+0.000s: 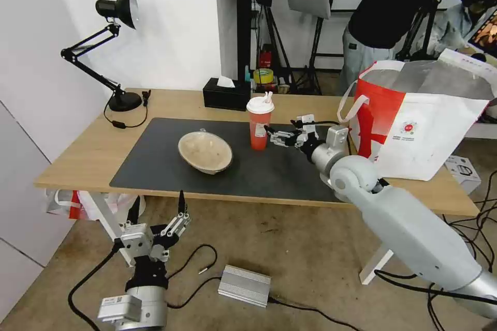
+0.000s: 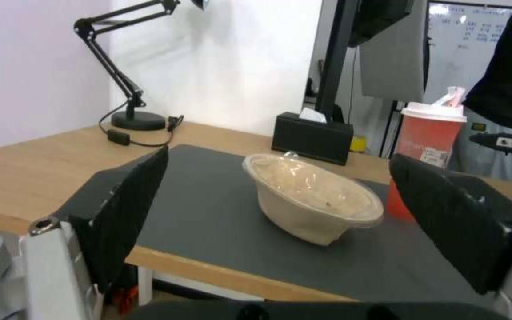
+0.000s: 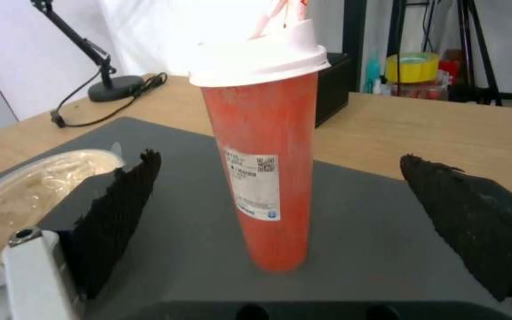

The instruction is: Pick up the trash from the table and place it into the takeout bag.

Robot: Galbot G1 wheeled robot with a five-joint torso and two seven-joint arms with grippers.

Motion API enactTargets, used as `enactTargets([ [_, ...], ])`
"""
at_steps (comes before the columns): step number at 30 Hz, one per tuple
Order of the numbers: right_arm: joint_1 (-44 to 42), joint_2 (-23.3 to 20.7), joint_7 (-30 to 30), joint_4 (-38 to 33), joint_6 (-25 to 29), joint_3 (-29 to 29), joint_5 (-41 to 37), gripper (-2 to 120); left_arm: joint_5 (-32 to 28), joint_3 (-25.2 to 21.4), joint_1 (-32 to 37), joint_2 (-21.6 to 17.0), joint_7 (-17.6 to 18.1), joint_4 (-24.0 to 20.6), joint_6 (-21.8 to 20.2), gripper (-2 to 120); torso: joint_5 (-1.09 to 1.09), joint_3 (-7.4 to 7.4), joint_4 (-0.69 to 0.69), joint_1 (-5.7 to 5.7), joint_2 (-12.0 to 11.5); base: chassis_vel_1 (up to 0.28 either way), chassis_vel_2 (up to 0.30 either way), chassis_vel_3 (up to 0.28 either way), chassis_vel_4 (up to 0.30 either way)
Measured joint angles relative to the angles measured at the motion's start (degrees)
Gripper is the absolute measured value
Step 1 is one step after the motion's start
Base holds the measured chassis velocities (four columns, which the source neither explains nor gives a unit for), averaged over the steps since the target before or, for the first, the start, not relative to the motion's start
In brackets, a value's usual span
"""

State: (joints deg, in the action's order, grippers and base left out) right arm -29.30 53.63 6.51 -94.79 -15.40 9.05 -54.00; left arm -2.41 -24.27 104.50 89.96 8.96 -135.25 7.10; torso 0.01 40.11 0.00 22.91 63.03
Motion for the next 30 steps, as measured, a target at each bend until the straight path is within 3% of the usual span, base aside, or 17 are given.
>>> enactTargets([
  [30, 5.3, 3.2, -1.9, 6.9, -0.8, 3.6, 0.3, 100, -0.2, -0.1, -0.2, -0.3, -0.1, 0.0, 0.1, 100, -0.01, 0.00, 0.00, 0.00, 0.0, 0.000, 0.000, 0.000, 0.000],
])
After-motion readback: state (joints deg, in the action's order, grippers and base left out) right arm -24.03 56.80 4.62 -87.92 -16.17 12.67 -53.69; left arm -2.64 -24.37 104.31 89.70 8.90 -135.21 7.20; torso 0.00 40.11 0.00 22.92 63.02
